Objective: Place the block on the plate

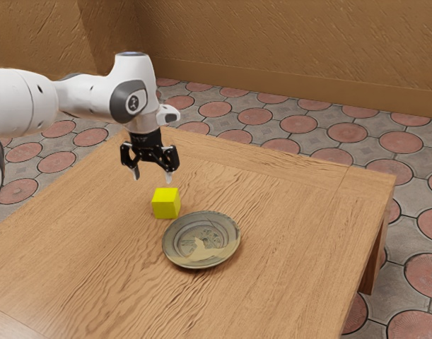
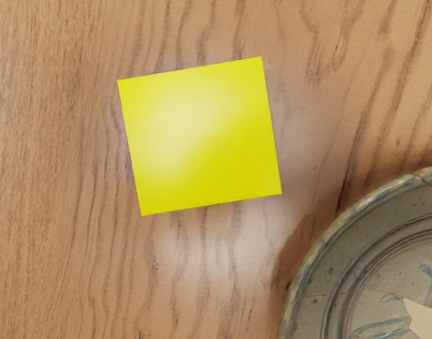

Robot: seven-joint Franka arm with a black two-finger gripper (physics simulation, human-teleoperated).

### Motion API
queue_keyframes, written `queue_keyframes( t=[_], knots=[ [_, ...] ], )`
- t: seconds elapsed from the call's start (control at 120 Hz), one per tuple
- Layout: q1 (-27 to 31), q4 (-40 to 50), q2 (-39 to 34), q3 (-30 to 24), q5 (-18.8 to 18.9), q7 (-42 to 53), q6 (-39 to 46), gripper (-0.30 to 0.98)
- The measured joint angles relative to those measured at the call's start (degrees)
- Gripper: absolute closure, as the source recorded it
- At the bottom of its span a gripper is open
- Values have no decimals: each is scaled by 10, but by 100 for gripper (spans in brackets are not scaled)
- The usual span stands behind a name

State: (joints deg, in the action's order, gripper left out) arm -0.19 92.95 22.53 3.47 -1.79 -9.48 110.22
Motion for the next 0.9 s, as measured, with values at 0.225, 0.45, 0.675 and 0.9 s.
queue_keyframes(
  t=[0.225,0.45,0.675,0.9],
  knots=[
    [1,-1,38,-1,-5,-32,31,0],
    [4,-1,58,-2,-3,-50,62,0],
    [7,-3,76,-3,-3,-57,93,0],
    [11,-9,99,-6,-4,-59,117,0]
  ],
)
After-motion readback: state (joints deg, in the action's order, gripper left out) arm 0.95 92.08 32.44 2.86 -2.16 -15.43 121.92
